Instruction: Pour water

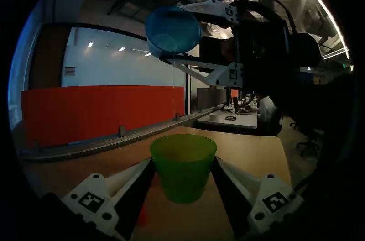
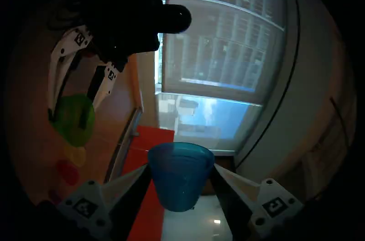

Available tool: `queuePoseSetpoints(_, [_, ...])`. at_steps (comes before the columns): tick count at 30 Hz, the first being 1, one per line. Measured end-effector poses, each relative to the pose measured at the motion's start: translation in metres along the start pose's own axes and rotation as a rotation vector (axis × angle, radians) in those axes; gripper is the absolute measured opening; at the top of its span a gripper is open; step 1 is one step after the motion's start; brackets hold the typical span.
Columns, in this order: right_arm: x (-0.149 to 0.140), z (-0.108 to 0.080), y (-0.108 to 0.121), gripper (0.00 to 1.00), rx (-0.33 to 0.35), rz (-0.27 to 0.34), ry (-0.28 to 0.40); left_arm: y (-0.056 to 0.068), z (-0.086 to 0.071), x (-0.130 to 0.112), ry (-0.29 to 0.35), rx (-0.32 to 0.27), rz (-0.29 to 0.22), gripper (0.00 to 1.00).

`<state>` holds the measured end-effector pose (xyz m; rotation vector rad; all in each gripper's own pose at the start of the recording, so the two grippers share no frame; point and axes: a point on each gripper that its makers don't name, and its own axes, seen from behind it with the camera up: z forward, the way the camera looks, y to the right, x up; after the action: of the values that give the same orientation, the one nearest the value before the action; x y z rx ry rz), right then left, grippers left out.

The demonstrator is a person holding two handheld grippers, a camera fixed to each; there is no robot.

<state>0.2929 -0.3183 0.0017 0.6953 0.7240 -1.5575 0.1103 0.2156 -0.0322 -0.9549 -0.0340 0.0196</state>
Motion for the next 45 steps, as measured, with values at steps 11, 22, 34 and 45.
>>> queuePoseSetpoints(11, [0.005, 0.001, 0.005, 0.88, -0.012, -0.016, 0.008, -0.003, 0.0, 0.002, 0.004, 0.005, -0.004, 0.83])
queuePoseSetpoints(22, [0.0, -0.004, 0.007, 0.88, -0.038, 0.231, 0.015, -0.002, -0.001, 0.004, 0.008, 0.007, -0.002, 0.83])
queuePoseSetpoints(34, [-0.015, -0.012, -0.004, 0.88, -0.046, 0.622, 0.003, -0.002, -0.002, 0.009, 0.005, 0.011, 0.006, 0.83])
queuePoseSetpoints(45, [-0.028, -0.012, -0.027, 0.88, 0.032, 1.133, -0.032, -0.002, -0.004, 0.009, 0.004, 0.016, 0.013, 0.83])
